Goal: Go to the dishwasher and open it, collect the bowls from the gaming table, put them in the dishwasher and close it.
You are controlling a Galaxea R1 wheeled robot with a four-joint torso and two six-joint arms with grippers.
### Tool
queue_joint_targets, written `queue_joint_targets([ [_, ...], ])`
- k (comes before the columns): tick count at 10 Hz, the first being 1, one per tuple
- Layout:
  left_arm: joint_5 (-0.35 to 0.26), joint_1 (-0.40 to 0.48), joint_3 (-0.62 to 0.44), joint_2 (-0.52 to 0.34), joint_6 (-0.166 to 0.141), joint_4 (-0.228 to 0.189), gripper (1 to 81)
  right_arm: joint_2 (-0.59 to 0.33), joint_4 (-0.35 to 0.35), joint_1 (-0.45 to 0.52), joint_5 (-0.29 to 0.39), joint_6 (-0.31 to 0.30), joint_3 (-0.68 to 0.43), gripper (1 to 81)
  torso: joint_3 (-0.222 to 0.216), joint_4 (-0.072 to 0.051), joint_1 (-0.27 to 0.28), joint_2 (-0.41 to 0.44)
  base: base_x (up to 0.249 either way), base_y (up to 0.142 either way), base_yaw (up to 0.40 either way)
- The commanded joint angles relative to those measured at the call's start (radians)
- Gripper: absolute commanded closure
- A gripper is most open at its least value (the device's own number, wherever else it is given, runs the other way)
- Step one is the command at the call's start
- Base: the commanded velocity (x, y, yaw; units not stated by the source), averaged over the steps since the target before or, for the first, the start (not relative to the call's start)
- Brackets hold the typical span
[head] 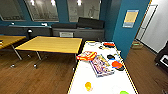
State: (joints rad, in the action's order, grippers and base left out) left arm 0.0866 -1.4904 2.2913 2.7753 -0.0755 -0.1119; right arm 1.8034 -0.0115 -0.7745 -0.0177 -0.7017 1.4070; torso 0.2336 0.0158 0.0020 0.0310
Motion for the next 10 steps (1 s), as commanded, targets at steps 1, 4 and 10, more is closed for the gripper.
queue_joint_targets([
  [1, -0.056, 0.023, -0.012, -0.008, 0.002, 0.008, 1.0, -0.001, 0.002, 0.131, 0.053, -0.048, 0.061, 1.0, 0.0, 0.0, 0.0, 0.0, 0.0, 0.0, 0.0],
  [4, -0.056, 0.023, -0.009, -0.006, 0.002, 0.009, 1.0, 0.082, 0.005, 0.125, 0.058, -0.148, 0.182, 1.0, 0.0, 0.0, 0.0, 0.0, 0.0, 0.0, 0.0],
  [10, -0.057, 0.022, 0.045, 0.021, 0.002, 0.011, 1.0, 0.216, 0.033, 0.142, 0.085, -0.206, 0.343, 1.0, 0.001, 0.0, 0.0, 0.0, 0.0, 0.0, 0.0],
])
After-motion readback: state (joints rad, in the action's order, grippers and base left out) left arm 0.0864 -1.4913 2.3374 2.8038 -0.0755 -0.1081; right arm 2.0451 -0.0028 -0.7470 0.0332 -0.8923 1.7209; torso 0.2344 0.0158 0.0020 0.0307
